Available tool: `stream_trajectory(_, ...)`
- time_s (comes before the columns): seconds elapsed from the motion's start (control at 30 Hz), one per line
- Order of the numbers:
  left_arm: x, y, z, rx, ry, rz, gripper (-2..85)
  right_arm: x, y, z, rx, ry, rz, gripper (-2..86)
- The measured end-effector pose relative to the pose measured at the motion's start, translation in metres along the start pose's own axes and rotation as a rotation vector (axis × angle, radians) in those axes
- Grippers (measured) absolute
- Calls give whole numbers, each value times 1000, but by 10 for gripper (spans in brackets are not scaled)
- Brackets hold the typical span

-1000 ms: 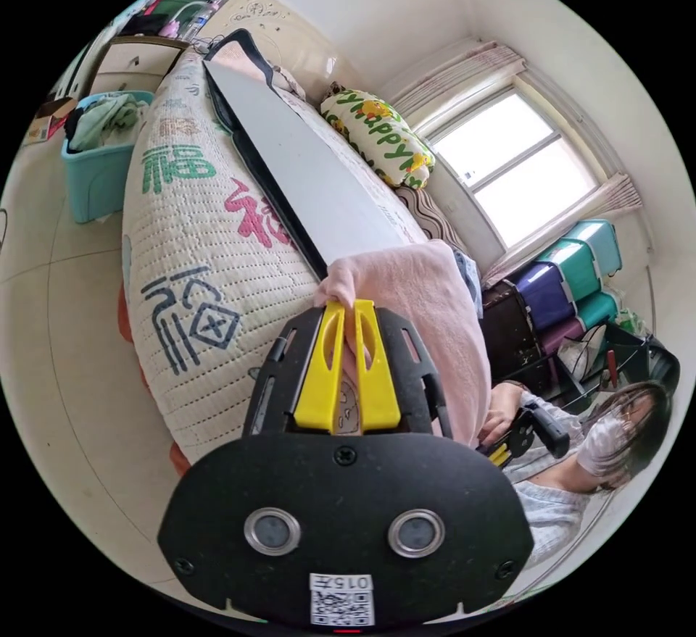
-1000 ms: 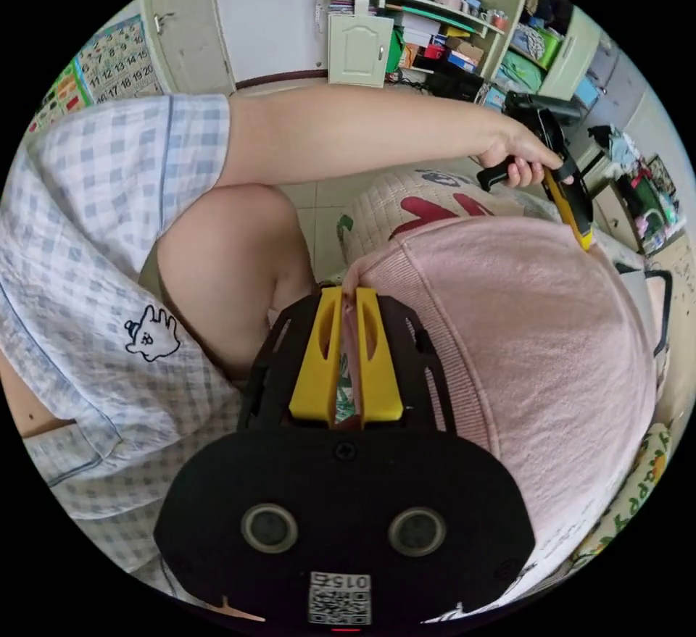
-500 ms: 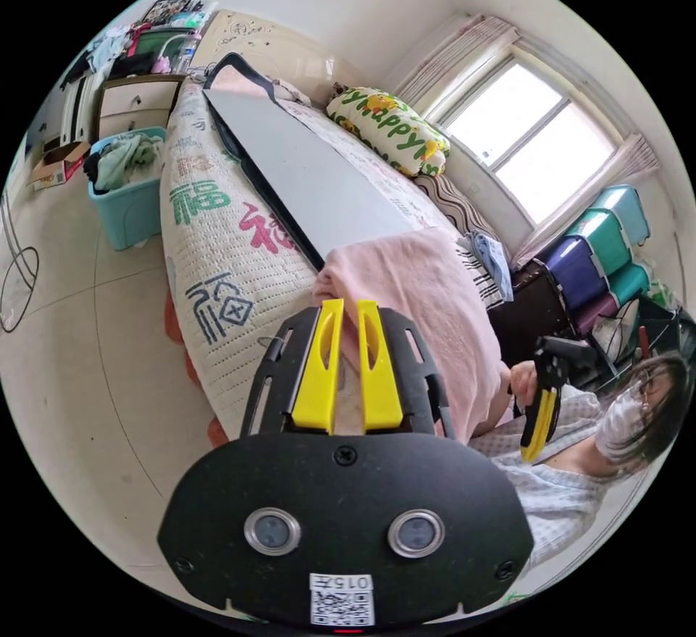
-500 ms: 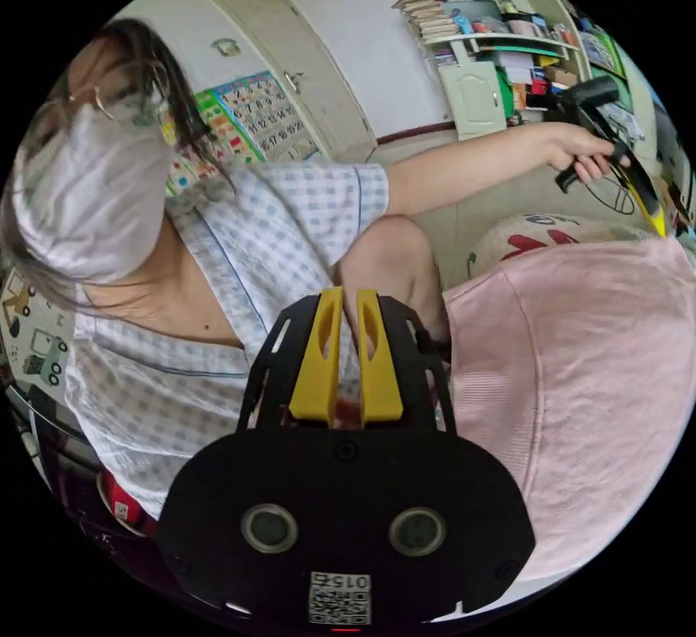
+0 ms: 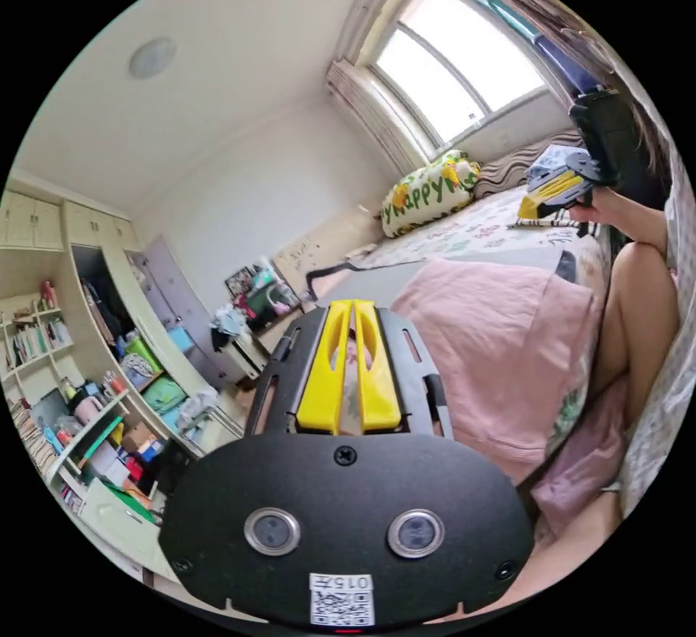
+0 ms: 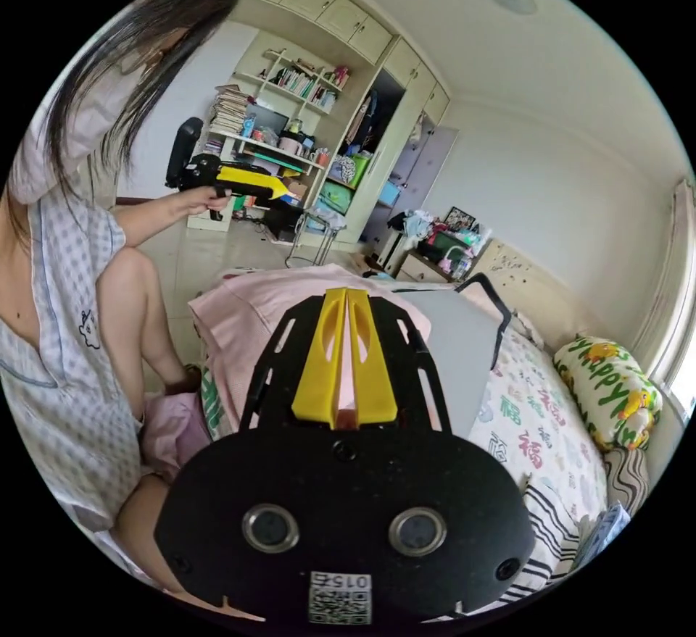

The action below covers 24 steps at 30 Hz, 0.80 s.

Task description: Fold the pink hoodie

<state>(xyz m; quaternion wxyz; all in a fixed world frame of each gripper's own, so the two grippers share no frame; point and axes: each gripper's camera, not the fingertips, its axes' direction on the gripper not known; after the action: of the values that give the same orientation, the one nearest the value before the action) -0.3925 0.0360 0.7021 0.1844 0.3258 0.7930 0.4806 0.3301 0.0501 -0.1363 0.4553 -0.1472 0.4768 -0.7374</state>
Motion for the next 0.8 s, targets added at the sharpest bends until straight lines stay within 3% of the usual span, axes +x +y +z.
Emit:
stream_trajectory(0.1, 12, -15, 14, -94, 349, -46, 57, -1, 3, -4, -45, -48, 8, -10)
stream_trajectory(0.17, 35, -15, 27, -80, 675, 39, 29, 7, 5, -2, -69, -200, 22, -10)
stream_trajectory(0.27, 67, -16, 50, -144, 927, 196, 19, 15, 6, 2, -104, -414, -18, -10)
stream_trajectory(0.4, 93, -5, 81, -297, 994, 322, 10, 11, 9, 14, -218, -537, -123, -10)
stream_trajectory(0.47, 103, 15, 109, -450, 937, 387, 3, 9, 17, 39, -397, -537, -174, -10)
stream_trajectory(0.53, 94, 27, 122, -443, 1004, 341, 0, 15, 25, 57, -475, -567, -172, -10)
stream_trajectory(0.7, 58, 41, 150, -447, 1168, 189, -1, 66, 25, 60, -433, -746, 6, -9)
stream_trajectory(0.8, 10, 49, 155, -285, 1225, -16, 5, 110, 24, 42, -275, -754, 150, -8)
